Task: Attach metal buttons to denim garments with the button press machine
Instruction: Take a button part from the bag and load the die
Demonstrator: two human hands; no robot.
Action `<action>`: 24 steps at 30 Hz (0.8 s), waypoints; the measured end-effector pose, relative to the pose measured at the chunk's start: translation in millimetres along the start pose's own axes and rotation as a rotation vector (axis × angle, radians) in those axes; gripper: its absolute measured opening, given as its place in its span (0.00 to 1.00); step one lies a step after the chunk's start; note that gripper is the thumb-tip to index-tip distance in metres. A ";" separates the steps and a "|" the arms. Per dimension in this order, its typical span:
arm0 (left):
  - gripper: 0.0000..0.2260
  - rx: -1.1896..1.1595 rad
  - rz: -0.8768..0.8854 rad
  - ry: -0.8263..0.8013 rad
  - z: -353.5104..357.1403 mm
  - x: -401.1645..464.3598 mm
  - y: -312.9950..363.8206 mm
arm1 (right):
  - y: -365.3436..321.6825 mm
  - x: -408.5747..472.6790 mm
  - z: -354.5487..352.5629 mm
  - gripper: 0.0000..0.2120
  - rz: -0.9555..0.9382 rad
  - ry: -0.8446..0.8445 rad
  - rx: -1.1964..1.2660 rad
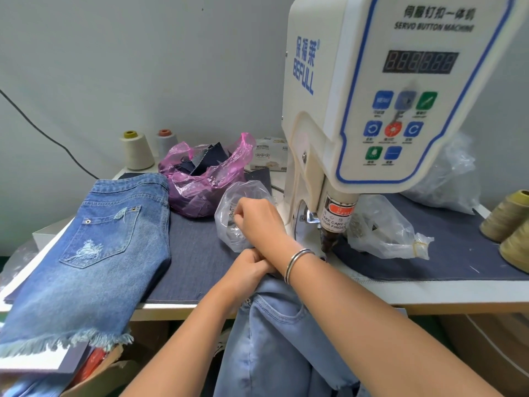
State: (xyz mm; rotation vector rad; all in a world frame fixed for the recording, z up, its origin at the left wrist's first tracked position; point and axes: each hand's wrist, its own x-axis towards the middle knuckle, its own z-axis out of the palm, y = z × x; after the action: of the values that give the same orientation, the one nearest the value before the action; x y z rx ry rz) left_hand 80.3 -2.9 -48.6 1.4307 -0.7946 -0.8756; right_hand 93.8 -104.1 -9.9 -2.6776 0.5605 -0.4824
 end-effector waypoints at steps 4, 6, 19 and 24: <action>0.10 -0.110 0.013 0.090 0.9 -1.3 0.6 | 9.8 -26.0 -9.0 0.06 0.126 0.082 0.409; 0.09 -0.183 0.006 0.153 -0.2 -1.0 2.1 | 15.2 -40.7 -11.4 0.03 0.241 0.086 0.769; 0.15 -0.380 -0.023 0.240 2.3 -4.2 7.8 | 24.1 -72.3 -7.8 0.06 0.293 0.082 1.034; 0.15 -0.391 -0.052 0.235 0.5 -4.3 6.8 | 26.0 -82.1 -8.4 0.03 0.076 0.210 0.580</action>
State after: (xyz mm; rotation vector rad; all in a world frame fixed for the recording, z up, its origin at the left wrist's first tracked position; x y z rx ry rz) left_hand 78.1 0.3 -41.6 1.1823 -0.3840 -0.8305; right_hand 11.4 -92.7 -33.9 -2.0619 0.4854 -0.7750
